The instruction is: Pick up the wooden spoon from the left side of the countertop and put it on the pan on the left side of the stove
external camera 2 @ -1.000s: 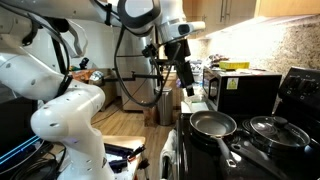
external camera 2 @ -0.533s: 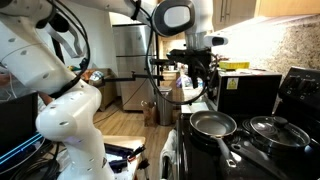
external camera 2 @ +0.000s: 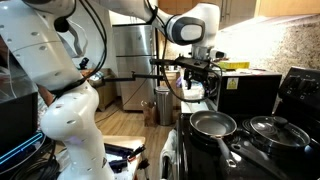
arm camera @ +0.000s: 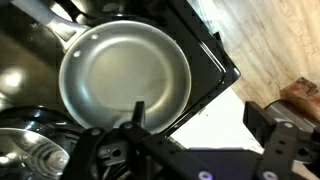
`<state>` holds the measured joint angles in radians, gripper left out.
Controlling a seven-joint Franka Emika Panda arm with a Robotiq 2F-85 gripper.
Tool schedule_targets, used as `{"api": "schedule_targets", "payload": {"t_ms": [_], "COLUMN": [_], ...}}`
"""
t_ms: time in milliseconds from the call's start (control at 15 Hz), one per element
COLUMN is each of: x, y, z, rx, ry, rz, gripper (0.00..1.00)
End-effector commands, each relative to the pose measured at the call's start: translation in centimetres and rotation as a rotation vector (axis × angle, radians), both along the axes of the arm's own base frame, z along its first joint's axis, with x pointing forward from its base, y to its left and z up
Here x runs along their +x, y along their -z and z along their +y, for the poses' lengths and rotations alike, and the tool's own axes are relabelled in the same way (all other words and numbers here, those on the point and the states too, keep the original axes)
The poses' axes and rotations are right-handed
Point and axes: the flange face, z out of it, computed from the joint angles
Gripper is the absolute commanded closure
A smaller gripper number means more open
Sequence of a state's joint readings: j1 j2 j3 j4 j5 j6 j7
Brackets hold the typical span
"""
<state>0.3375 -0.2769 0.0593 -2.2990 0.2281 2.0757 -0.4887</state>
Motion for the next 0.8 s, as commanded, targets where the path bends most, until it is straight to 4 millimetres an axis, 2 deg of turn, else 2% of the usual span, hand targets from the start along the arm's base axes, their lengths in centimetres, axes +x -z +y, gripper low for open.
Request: {"api": "schedule_targets", "payload": {"t_ms": [0, 267, 400, 733], "x": [0.0, 0.3, 0.8, 2.5], "y": [0.4, 1.0, 2.2, 5.2], "z": [0.6, 1.3, 2.6, 8.2], "rx": [-0.004, -0.002, -0.090, -0.116], "ry": [-0.022, -0.082, -0.159, -0.405], "rz": [0.010, 0.029, 0.084, 0.153], "gripper": [0.00, 0.00, 0.00, 0.00]}}
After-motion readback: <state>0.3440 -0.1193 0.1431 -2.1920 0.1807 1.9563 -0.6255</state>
